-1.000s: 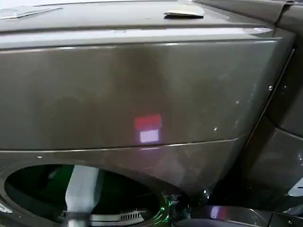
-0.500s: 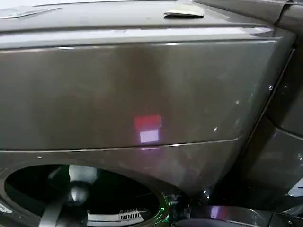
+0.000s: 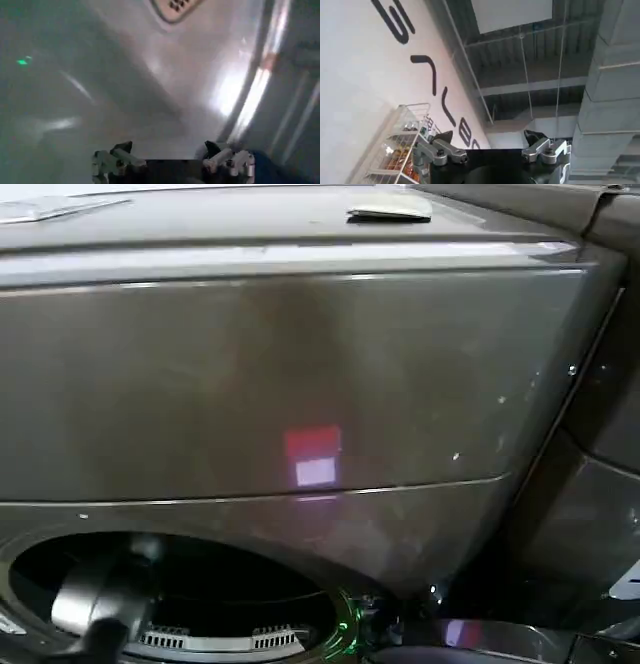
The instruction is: Grasp the clothes from the dryer.
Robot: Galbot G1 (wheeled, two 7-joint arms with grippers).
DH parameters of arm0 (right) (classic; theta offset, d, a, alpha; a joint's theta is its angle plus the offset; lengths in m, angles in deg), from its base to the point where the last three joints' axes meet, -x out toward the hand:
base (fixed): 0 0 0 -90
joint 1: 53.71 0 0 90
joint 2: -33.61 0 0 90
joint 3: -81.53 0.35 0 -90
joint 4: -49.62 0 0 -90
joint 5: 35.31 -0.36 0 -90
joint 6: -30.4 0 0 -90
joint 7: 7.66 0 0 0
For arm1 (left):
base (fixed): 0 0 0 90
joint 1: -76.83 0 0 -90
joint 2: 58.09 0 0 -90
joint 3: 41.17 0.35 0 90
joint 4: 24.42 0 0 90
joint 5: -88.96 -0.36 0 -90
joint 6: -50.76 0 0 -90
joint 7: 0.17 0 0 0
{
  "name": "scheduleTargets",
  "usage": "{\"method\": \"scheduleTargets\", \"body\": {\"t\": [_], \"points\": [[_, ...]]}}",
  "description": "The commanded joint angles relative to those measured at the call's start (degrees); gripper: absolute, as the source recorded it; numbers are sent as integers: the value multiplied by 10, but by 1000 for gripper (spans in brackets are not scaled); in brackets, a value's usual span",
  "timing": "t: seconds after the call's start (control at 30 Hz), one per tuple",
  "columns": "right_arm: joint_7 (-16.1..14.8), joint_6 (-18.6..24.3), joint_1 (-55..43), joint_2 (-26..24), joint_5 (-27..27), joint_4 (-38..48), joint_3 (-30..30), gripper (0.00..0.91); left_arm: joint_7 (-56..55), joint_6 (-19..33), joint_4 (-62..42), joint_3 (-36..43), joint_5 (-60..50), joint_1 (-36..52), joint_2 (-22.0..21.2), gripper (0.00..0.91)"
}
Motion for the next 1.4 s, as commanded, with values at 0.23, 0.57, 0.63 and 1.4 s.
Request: {"method": "scheduleTargets", "body": {"t": [0.23, 0.57, 0.63, 1.4], "points": [[0, -1, -1, 2, 0, -3, 0, 907, 45, 75, -44, 51, -258, 28, -11, 907], [0, -1, -3, 2, 1, -3, 0, 907, 60, 82, -73, 62, -284, 21, -12, 907], [0, -1, -3, 2, 1, -4, 0, 907, 61, 81, -72, 61, -284, 14, -12, 907], [0, 0, -3, 3, 2, -4, 0, 907, 68, 78, -77, 43, -253, -12, -15, 0]]}}
